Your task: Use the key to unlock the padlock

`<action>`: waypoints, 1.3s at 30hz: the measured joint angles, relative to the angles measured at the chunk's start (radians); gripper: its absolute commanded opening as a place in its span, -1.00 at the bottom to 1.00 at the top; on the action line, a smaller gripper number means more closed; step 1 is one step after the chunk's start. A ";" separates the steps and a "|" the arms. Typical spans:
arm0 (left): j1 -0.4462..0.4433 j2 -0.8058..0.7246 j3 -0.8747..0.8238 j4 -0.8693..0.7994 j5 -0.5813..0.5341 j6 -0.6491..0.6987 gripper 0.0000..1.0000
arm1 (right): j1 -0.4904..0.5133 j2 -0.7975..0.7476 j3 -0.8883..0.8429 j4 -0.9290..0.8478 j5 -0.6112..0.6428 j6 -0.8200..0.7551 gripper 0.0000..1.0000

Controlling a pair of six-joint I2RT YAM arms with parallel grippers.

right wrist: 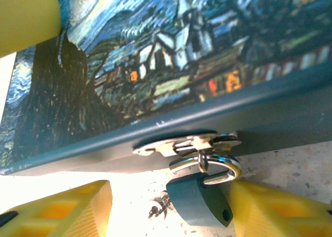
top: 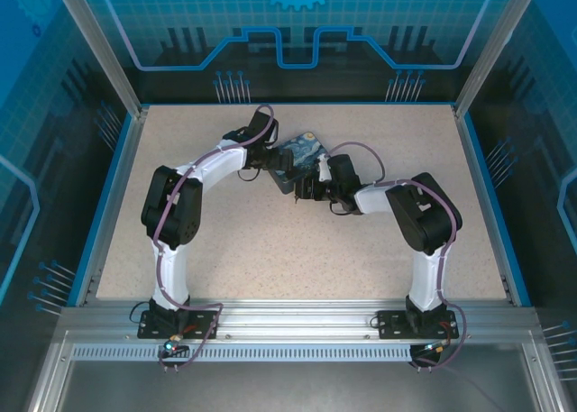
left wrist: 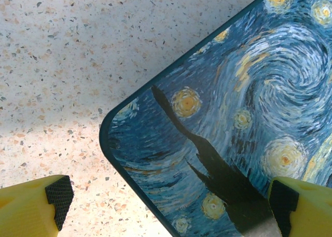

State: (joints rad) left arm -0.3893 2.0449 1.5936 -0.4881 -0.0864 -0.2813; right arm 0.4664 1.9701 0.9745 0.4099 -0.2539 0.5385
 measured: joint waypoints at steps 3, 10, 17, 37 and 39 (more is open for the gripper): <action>0.000 0.000 0.000 0.000 0.000 0.000 0.97 | 0.000 0.000 -0.014 0.026 -0.012 0.010 0.15; -0.002 0.000 0.000 0.000 0.000 0.000 0.97 | 0.000 0.000 -0.020 0.032 -0.018 0.033 0.04; -0.002 0.000 0.000 0.000 0.000 0.000 0.98 | 0.000 0.008 -0.020 0.037 -0.014 0.042 -0.10; -0.005 0.000 0.000 0.000 0.000 0.000 0.97 | -0.006 0.023 -0.022 0.045 -0.029 0.084 -0.77; -0.005 0.000 -0.002 0.002 0.000 0.000 0.97 | -0.011 0.023 -0.028 0.055 -0.040 0.092 -0.81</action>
State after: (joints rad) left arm -0.3943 2.0449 1.5913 -0.4866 -0.0868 -0.2817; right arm 0.4549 1.9930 0.9466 0.4648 -0.2939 0.6308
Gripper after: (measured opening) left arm 0.987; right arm 0.115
